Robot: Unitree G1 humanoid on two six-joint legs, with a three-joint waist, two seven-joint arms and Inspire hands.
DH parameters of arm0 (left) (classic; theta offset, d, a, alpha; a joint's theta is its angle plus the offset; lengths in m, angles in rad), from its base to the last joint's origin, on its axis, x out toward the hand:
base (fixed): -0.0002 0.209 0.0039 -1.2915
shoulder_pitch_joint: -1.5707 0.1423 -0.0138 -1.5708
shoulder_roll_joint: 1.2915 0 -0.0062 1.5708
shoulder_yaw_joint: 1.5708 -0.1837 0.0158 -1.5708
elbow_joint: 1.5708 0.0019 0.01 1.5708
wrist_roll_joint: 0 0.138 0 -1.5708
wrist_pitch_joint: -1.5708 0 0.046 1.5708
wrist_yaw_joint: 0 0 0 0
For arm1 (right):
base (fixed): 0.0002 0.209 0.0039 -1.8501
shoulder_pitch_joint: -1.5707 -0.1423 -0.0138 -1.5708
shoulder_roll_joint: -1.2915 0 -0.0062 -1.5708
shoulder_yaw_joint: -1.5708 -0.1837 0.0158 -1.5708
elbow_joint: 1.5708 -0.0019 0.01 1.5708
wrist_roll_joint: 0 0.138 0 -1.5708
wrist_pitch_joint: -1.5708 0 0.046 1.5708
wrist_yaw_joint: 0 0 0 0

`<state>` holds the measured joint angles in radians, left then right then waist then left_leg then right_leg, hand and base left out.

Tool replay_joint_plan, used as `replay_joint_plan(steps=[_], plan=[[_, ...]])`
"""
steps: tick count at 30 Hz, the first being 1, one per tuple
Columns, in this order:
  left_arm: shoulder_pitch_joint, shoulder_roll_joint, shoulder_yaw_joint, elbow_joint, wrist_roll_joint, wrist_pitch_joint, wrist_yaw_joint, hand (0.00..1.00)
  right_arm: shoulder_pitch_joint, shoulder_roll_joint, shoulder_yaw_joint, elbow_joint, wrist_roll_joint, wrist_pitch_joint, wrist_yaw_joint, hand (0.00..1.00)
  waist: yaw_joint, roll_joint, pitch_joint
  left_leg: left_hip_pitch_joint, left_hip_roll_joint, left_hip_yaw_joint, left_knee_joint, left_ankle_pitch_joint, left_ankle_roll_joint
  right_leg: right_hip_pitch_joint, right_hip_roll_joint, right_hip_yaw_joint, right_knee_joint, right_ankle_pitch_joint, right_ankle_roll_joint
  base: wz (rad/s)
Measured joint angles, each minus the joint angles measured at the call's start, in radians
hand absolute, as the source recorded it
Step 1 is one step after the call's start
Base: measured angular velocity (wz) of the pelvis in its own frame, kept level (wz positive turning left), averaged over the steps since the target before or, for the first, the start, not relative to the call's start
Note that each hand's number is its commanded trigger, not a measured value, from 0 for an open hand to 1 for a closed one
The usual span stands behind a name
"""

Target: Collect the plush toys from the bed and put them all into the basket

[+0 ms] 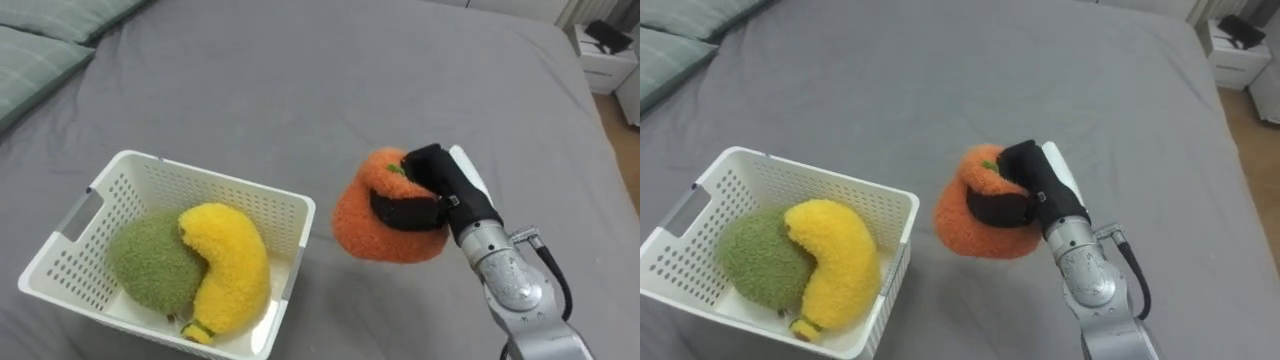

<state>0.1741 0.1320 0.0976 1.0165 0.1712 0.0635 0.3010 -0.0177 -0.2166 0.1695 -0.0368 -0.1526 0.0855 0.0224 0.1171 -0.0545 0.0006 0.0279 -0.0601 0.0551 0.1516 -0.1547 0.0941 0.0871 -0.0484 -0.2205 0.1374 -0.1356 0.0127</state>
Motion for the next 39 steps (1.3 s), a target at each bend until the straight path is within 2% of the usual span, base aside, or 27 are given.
replay_joint_plan(steps=[6, 13, 17, 21, 27, 31, 32, 33, 34, 35, 36, 37, 39], plan=[[-0.001, -0.002, -0.001, 0.005, 0.013, 0.019, -0.001, 0.00, -0.007, 0.000, 0.000, -0.048, 0.008, 0.003, 0.004, 1.00, 0.025, -0.002, -0.0009, -0.001, 0.000, 0.000, -0.001, 0.000, 0.000, -0.002, 0.000, -0.001, 0.000, 0.000, 0.000, 0.00], [-0.003, -0.001, -0.002, 0.005, 0.019, 0.020, -0.001, 0.00, -0.029, 0.003, 0.003, -0.128, 0.068, 0.005, 0.005, 1.00, 0.030, 0.001, 0.0005, -0.006, 0.000, -0.001, 0.002, 0.000, 0.000, -0.005, -0.001, -0.007, -0.001, 0.000, 0.000, 0.00], [-0.004, -0.001, -0.001, 0.005, 0.021, 0.021, 0.000, 0.00, -0.072, 0.026, 0.007, -0.131, 0.075, 0.006, 0.005, 1.00, 0.034, 0.003, 0.0017, -0.007, 0.000, -0.002, 0.000, 0.000, 0.000, -0.004, 0.000, -0.006, -0.001, 0.000, 0.000, 0.00], [-0.004, -0.002, -0.002, 0.005, 0.021, 0.024, 0.000, 0.00, -0.116, 0.029, 0.009, -0.139, 0.074, 0.006, 0.005, 1.00, 0.056, 0.004, 0.0024, -0.009, 0.000, -0.006, 0.000, 0.000, 0.000, -0.004, 0.000, -0.008, -0.001, 0.000, 0.000, 0.01], [-0.005, -0.002, -0.004, 0.028, 0.030, 0.030, 0.001, 0.00, -0.127, 0.031, 0.077, -0.158, 0.075, 0.006, 0.011, 1.00, 0.083, 0.003, 0.0019, -0.006, -0.001, -0.010, 0.001, 0.000, 0.000, -0.003, -0.001, -0.021, -0.001, 0.000, 0.000, 0.01], [-0.005, -0.001, -0.004, 0.038, 0.038, 0.038, 0.001, 0.00, -0.128, 0.043, 0.102, -0.158, 0.079, 0.006, 0.028, 1.00, 0.087, -0.001, 0.0019, -0.009, -0.003, -0.023, 0.006, 0.000, 0.000, 0.000, -0.002, -0.029, -0.001, 0.000, 0.001, 0.10], [-0.004, 0.000, -0.003, 0.045, 0.051, 0.039, 0.001, 0.00, -0.128, 0.050, 0.107, -0.159, 0.088, 0.006, 0.027, 0.74, 0.095, -0.005, 0.0019, -0.019, -0.004, -0.029, 0.006, 0.000, 0.000, -0.001, -0.002, -0.032, -0.002, -0.001, 0.001, 0.11], [-0.006, 0.000, -0.003, 0.047, 0.066, 0.040, 0.002, 0.00, -0.131, 0.051, 0.115, -0.159, 0.091, 0.006, 0.024, 0.59, 0.100, -0.009, 0.0024, -0.024, -0.004, -0.034, 0.007, 0.000, 0.000, -0.002, -0.001, -0.033, -0.002, -0.001, 0.001, 0.14], [-0.005, 0.000, -0.003, 0.047, 0.077, 0.040, 0.002, 0.00, -0.133, 0.051, 0.123, -0.159, 0.090, 0.006, 0.025, 0.51, 0.109, -0.013, 0.0018, -0.026, -0.005, -0.037, 0.009, -0.001, 0.000, -0.003, -0.001, -0.033, -0.002, -0.001, 0.001, 0.10], [-0.005, 0.000, -0.002, 0.046, 0.084, 0.041, 0.002, 0.00, -0.133, 0.053, 0.125, -0.159, 0.090, 0.006, 0.025, 0.15, 0.113, -0.015, 0.0020, -0.026, -0.005, -0.038, 0.009, -0.001, 0.000, -0.003, -0.001, -0.033, -0.002, -0.001, 0.001, 0.07], [-0.004, 0.000, -0.002, 0.044, 0.101, 0.041, 0.002, 0.00, -0.133, 0.054, 0.125, -0.159, 0.089, 0.006, 0.025, 0.04, 0.121, -0.019, 0.0030, -0.027, -0.005, -0.039, 0.009, -0.001, 0.000, -0.002, -0.001, -0.033, -0.002, -0.001, 0.001, 0.04], [-0.003, 0.000, -0.001, 0.043, 0.107, 0.041, 0.002, 0.00, -0.133, 0.054, 0.125, -0.159, 0.090, 0.006, 0.024, 0.00, 0.136, -0.024, 0.0048, -0.027, -0.005, -0.040, 0.011, 0.000, 0.000, -0.002, -0.002, -0.033, -0.001, -0.001, 0.001, 0.00], [-0.003, 0.002, 0.000, 0.043, 0.107, 0.041, 0.002, 0.00, -0.133, 0.054, 0.129, -0.159, 0.091, 0.006, 0.023, 0.00, 0.146, -0.031, 0.0091, -0.027, -0.005, -0.040, 0.015, 0.000, 0.000, -0.002, -0.002, -0.034, -0.002, -0.001, 0.001, 0.00]])
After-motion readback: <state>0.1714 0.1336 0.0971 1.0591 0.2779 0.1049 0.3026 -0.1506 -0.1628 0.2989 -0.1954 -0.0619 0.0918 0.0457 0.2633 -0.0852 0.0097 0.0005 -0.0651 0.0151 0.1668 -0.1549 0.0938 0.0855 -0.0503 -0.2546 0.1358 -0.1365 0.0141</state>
